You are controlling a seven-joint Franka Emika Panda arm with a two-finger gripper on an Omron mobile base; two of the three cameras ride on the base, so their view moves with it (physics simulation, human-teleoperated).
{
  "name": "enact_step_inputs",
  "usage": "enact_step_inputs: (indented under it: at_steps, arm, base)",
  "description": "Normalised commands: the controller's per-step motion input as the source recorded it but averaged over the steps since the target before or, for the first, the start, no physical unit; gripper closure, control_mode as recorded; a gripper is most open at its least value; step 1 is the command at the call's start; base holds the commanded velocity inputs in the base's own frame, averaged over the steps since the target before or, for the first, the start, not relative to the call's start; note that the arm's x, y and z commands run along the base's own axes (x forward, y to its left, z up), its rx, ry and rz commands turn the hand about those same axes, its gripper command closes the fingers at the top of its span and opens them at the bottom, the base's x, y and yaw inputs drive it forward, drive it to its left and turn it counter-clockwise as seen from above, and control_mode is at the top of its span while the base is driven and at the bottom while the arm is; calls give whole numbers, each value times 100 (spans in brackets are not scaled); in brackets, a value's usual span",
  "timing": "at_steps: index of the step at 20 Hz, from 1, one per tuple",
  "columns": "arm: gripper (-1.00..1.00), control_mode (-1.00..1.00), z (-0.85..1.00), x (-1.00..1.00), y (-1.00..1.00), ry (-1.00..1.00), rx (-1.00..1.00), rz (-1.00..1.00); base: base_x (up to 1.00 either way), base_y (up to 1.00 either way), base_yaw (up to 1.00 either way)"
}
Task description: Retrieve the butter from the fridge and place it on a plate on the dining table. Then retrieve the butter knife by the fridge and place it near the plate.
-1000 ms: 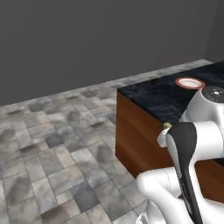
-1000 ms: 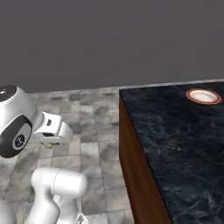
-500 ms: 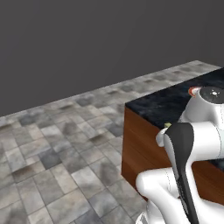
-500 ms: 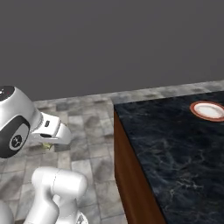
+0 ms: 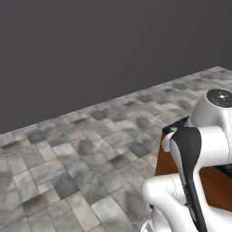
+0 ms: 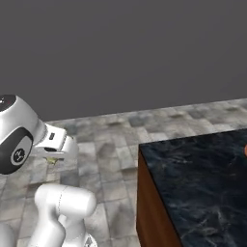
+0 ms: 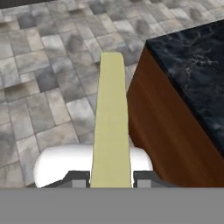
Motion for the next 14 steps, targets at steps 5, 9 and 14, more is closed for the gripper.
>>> enact_step_inputs:
  at_steps: [5, 9, 14]
  arm:
    - [100, 100, 0, 0, 0, 0, 0, 0]
    - [100, 100, 0, 0, 0, 0, 0, 0]
    - [100, 100, 0, 0, 0, 0, 0, 0]
  base:
    - [100, 55, -28]
    - [100, 87, -65]
    - [89, 92, -67]
